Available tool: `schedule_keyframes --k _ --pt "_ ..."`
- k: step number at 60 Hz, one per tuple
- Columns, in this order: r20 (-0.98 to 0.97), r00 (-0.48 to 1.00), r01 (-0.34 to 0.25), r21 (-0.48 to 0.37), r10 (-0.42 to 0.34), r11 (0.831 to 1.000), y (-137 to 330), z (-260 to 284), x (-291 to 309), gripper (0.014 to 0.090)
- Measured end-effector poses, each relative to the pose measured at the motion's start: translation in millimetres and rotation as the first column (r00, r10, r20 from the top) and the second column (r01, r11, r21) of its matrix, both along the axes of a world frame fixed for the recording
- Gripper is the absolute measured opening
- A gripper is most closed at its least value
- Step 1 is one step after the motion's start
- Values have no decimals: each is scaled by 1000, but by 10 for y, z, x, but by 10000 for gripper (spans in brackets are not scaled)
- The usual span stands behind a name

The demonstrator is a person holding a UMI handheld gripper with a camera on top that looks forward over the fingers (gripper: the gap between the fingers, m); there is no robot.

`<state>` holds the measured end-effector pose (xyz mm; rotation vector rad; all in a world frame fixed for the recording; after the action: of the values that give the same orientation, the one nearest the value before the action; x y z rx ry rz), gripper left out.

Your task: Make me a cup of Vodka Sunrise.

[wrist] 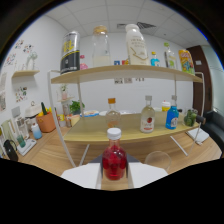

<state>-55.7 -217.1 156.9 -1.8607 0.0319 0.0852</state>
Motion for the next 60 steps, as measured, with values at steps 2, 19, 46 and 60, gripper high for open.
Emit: schedule_keyframes --k 2,19,46,60 --pt "-25 1000 2 -12 -2 1000 -16 -41 31 344" --pt "-719 693 5 -68 -53 998 40 169 -26 344" --pt "-942 -334 40 -26 -11 999 126 657 192 343" --pt "-826 -564 68 -33 11 997 120 649 364 343"
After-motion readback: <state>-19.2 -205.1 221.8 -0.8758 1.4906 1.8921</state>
